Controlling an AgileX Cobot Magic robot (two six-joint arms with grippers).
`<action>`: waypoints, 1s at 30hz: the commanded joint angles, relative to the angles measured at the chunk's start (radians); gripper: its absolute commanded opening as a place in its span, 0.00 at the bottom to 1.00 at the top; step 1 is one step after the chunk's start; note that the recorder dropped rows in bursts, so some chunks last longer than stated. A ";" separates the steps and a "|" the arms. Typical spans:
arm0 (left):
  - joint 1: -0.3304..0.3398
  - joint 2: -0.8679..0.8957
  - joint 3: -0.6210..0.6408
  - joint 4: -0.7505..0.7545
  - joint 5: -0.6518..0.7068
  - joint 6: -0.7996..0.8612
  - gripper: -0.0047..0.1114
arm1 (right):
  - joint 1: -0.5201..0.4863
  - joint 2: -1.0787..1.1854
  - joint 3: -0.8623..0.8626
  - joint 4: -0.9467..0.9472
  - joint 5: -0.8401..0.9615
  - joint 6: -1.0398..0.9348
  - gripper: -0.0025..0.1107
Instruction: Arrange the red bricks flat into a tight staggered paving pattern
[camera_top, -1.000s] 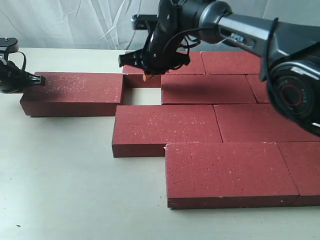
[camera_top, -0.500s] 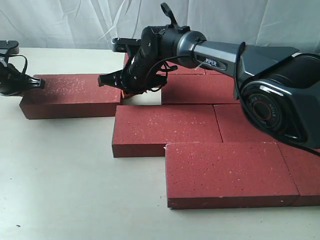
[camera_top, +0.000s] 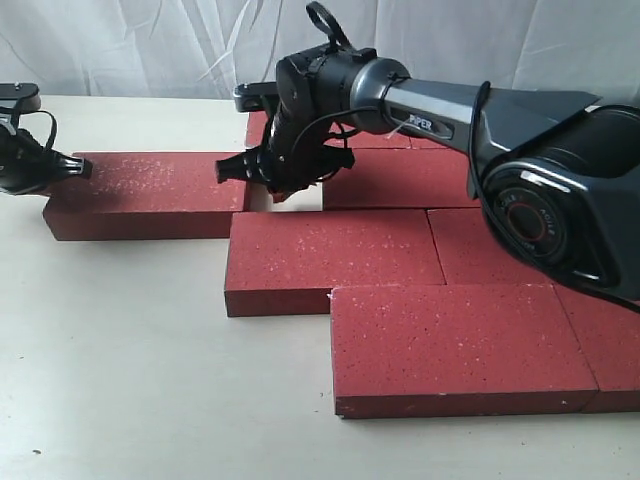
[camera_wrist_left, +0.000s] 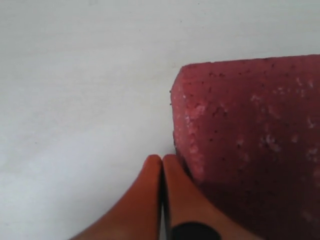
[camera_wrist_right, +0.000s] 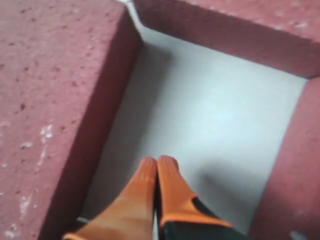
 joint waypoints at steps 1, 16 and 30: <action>-0.010 0.000 -0.001 -0.046 0.025 -0.007 0.04 | -0.055 -0.057 -0.005 -0.063 0.016 0.111 0.02; -0.112 0.000 -0.001 -0.117 0.037 0.018 0.04 | -0.131 -0.152 -0.005 -0.052 0.032 0.112 0.02; -0.195 0.000 -0.001 -0.165 0.002 0.052 0.04 | -0.131 -0.152 -0.005 -0.048 0.029 0.112 0.02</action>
